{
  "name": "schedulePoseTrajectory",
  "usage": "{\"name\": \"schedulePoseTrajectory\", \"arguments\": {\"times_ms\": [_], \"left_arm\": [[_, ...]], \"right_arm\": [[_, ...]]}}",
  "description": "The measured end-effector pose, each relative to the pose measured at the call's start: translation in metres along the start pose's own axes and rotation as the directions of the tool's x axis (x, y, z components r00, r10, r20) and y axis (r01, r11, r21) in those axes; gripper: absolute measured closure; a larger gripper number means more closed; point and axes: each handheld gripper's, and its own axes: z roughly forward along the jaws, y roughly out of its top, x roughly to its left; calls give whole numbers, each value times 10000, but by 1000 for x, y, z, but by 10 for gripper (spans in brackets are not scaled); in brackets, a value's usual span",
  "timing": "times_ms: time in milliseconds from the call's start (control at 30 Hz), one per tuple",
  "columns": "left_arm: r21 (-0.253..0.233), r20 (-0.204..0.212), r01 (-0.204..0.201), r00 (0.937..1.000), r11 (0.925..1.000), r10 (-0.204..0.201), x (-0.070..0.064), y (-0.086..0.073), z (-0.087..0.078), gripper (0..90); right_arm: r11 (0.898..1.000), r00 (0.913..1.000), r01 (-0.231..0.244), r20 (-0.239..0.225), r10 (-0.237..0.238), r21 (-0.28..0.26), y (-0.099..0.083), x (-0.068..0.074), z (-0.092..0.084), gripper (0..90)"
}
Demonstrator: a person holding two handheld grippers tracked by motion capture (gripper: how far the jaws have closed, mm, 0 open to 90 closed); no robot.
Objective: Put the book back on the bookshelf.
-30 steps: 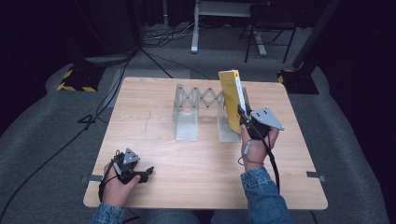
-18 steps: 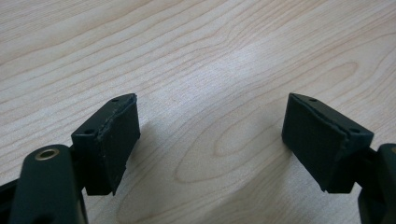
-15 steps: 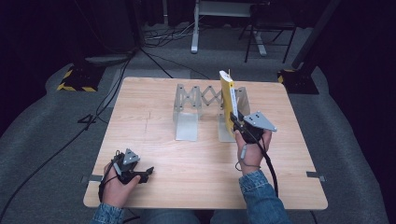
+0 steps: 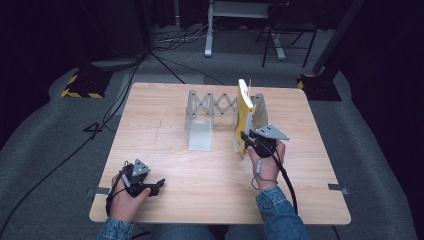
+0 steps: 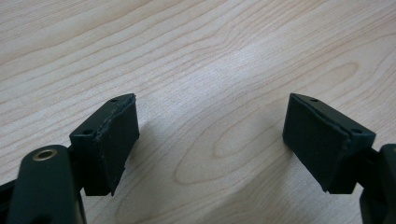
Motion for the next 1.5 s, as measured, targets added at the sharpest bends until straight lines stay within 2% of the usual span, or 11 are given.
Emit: {"name": "schedulePoseTrajectory", "arguments": {"times_ms": [33,67,167,367,567,600,667,867,1000,1133,1500], "left_arm": [[0,0,0,10000,10000,0,0,0,0,189],[-1,5,10,10000,10000,-10,0,0,0,189],[-7,0,11,10000,10000,-11,0,0,0,189],[1,6,7,10000,10000,-7,0,0,0,189],[18,12,-21,10000,10000,21,0,0,0,189],[1,27,-18,10000,10000,18,0,-1,0,189],[-6,27,-20,10000,10000,20,0,-1,0,189],[-7,19,-3,10000,10000,3,0,-3,-3,190],[30,74,-9,10000,10000,9,1,-4,-4,190],[29,58,-19,10000,10000,18,1,-4,-4,190],[-16,24,8,10000,10000,-8,1,-4,-3,179]], "right_arm": [[10000,10000,0,0,0,0,0,0,0,709],[9994,10000,43,42,-44,330,-7,0,6,701],[9997,9999,-132,49,131,226,-7,-1,8,702],[9995,9999,46,145,-51,328,-3,-1,13,700],[9998,9998,1,184,-4,184,-3,-1,10,630],[10000,9998,52,200,-52,-18,0,-1,5,559],[10000,9997,43,221,-42,-68,2,-1,0,489],[9997,9998,84,176,-80,-226,9,-6,-20,382],[9992,9998,210,-35,-211,-329,11,-12,-38,359],[9988,9994,92,-322,-108,-478,11,-20,-55,345],[9997,9976,-6,-687,-11,-248,3,-42,-87,326]]}}
